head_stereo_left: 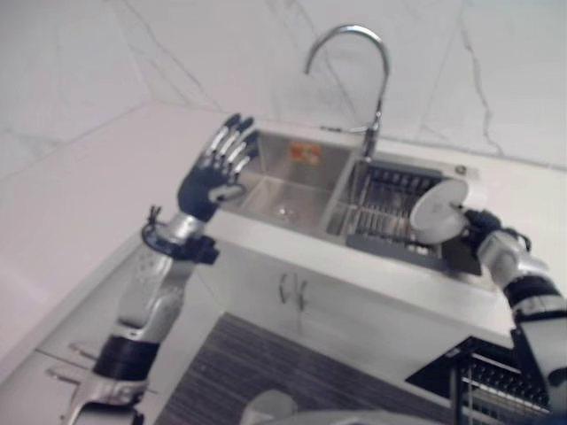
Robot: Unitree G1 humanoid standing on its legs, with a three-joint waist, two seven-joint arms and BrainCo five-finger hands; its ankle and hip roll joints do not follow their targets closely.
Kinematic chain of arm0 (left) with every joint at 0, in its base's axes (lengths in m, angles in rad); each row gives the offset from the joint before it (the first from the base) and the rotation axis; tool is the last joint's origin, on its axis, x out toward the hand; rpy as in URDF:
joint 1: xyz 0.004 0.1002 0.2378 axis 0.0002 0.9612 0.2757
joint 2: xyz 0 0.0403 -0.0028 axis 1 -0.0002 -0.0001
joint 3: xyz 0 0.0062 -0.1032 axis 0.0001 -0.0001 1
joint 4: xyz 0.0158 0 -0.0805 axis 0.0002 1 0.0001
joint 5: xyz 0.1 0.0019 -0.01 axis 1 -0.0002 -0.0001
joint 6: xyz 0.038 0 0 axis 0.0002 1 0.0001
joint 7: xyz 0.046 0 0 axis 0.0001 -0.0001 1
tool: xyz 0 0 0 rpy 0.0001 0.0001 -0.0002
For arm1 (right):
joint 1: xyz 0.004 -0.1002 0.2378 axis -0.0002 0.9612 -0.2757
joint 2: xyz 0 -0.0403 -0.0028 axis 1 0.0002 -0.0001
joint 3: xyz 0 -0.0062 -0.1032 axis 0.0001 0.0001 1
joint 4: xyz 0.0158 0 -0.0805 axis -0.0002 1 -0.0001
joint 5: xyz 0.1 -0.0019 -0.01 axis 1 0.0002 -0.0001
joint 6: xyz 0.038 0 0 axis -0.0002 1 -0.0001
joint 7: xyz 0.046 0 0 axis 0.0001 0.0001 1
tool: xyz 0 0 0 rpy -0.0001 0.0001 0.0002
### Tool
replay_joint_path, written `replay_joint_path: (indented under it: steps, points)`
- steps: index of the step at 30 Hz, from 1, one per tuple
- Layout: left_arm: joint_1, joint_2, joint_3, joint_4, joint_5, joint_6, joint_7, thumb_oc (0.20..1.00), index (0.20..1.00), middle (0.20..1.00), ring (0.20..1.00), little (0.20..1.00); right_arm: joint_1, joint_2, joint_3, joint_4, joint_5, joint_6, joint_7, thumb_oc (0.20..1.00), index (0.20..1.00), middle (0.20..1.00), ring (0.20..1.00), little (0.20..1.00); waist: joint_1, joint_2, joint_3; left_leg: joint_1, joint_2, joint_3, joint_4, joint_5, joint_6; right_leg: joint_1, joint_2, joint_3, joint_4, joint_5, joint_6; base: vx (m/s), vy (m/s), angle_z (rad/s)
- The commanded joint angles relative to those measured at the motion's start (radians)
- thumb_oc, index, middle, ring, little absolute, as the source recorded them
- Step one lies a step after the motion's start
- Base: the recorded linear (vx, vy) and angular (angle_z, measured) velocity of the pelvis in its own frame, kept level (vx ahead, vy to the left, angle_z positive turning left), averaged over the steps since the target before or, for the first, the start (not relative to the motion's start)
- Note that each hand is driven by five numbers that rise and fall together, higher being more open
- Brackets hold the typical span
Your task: Place the dishes in the dishwasher.
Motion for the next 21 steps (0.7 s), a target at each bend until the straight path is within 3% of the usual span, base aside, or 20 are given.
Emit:
replay_joint_path:
  steps: [1, 8, 11, 13, 15, 18, 20, 21]
  points:
    - [0.007, 0.040, -0.013, -0.025, -0.035, -0.051, 0.016, 1.000, 1.000, 1.000, 1.000, 1.000, -0.096, 0.001, 0.030, -0.005, -0.021, -0.075, -0.006, 0.200, 0.200, 0.200, 0.200, 0.200, 0.004, -0.018, -0.044, -0.046, 0.038, 0.107, 0.071, -0.034, -0.006, 0.096, -0.002, 0.084, -0.055, -0.053, 0.034, -0.04, 0.015, 0.01]
    - [0.008, 0.038, -0.022, -0.016, -0.043, -0.058, 0.008, 1.000, 1.000, 1.000, 1.000, 1.000, -0.113, -0.003, 0.048, 0.013, -0.049, -0.082, -0.006, 0.200, 0.200, 0.200, 0.200, 0.200, 0.007, -0.018, -0.046, -0.048, 0.040, 0.109, 0.071, -0.035, -0.007, 0.091, -0.005, 0.084, -0.055, -0.051, 0.037, -0.02, 0.010, 0.01]
    - [0.013, 0.038, -0.027, -0.017, -0.042, -0.068, 0.008, 1.000, 1.000, 1.000, 1.000, 1.000, -0.112, -0.002, 0.052, -0.015, -0.073, -0.143, -0.048, 0.200, 0.200, 0.200, 0.200, 0.200, 0.004, -0.017, -0.045, -0.047, 0.040, 0.111, 0.071, -0.036, -0.006, 0.090, -0.004, 0.087, -0.055, -0.050, 0.038, -0.01, 0.005, 0.00]
    - [0.018, 0.032, -0.031, -0.015, -0.040, -0.076, 0.008, 1.000, 1.000, 1.000, 1.000, 1.000, -0.110, 0.000, 0.050, -0.050, -0.085, -0.190, -0.087, 0.200, 0.200, 0.200, 0.200, 0.200, 0.002, -0.016, -0.045, -0.047, 0.039, 0.111, 0.071, -0.037, -0.005, 0.088, -0.003, 0.092, -0.055, -0.049, 0.037, -0.01, 0.020, 0.00]
    - [0.035, 0.027, -0.027, -0.019, -0.043, -0.088, 0.008, 1.000, 1.000, 1.000, 1.000, 1.000, -0.097, 0.013, 0.027, -0.126, -0.012, -0.299, -0.145, 0.200, 0.200, 0.200, 0.200, 0.200, -0.004, -0.014, -0.044, -0.045, 0.039, 0.113, 0.071, -0.040, -0.003, 0.086, -0.001, 0.100, -0.055, -0.049, 0.038, -0.01, 0.045, -0.01]
    - [0.058, 0.015, -0.020, -0.019, -0.050, -0.105, -0.002, 1.000, 1.000, 1.000, 1.000, 1.000, -0.053, 0.064, -0.026, -0.245, 0.051, -0.390, -0.146, 0.200, 0.200, 0.200, 0.200, 0.200, -0.011, -0.010, -0.044, -0.044, 0.037, 0.112, 0.071, -0.045, 0.001, 0.082, 0.004, 0.113, -0.055, -0.049, 0.037, 0.00, 0.051, -0.02]
    - [0.097, 0.003, -0.005, -0.024, -0.057, -0.120, -0.031, 1.000, 1.000, 1.000, 1.000, 1.000, 0.013, 0.107, -0.075, -0.393, 0.113, -0.481, -0.112, 0.200, 0.200, 0.200, 0.200, 0.200, -0.023, -0.011, -0.043, -0.041, 0.035, 0.118, 0.071, -0.052, 0.009, 0.078, 0.007, 0.128, -0.055, -0.047, 0.038, 0.01, 0.095, -0.07]
    - [0.106, 0.000, 0.001, -0.025, -0.064, -0.117, -0.040, 1.000, 1.000, 1.000, 1.000, 1.000, 0.034, 0.128, -0.093, -0.462, 0.112, -0.530, -0.147, 0.200, 0.200, 0.200, 0.200, 0.200, -0.030, -0.012, -0.044, -0.040, 0.035, 0.124, 0.071, -0.054, 0.012, 0.076, 0.009, 0.135, -0.055, -0.046, 0.039, 0.01, 0.090, -0.15]
